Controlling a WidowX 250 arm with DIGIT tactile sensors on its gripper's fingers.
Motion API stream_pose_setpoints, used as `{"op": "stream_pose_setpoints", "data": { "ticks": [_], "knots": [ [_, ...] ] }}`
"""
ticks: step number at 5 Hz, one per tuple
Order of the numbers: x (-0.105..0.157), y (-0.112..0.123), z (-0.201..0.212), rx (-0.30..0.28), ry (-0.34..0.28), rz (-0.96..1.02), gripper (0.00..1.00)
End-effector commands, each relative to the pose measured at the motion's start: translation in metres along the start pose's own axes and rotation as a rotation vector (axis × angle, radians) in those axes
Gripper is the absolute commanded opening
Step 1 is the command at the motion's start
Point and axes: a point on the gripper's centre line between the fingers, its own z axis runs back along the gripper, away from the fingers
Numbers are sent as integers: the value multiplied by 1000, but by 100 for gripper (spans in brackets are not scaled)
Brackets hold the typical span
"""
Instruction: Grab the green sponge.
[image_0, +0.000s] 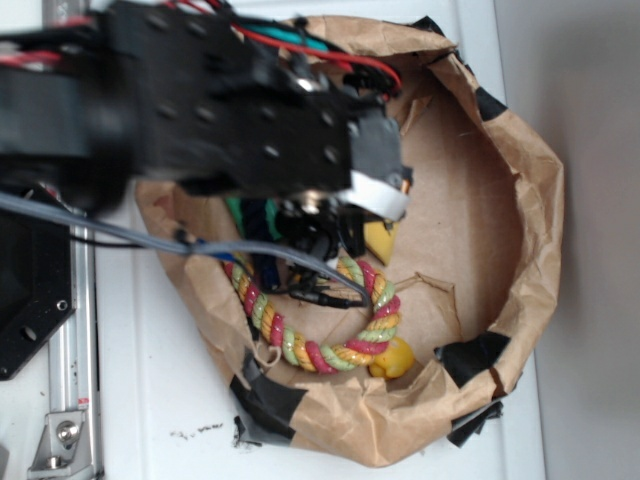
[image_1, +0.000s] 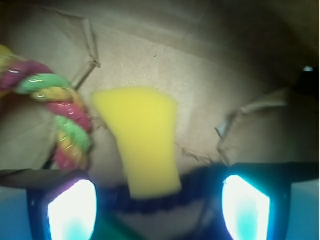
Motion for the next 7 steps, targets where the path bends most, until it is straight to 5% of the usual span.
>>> {"op": "stream_pose_setpoints", "data": {
  "ticks": [1,3,4,5,7],
  "knots": [
    [19,-14,1,22,-31,-36,0],
    [29,12,81,-8,-91,41,0],
    [22,18,130,-40,-52,174,0],
    [7,15,177,-144,23,435,0],
    [2,23,176,-94,24,631,0]
  ]
}}
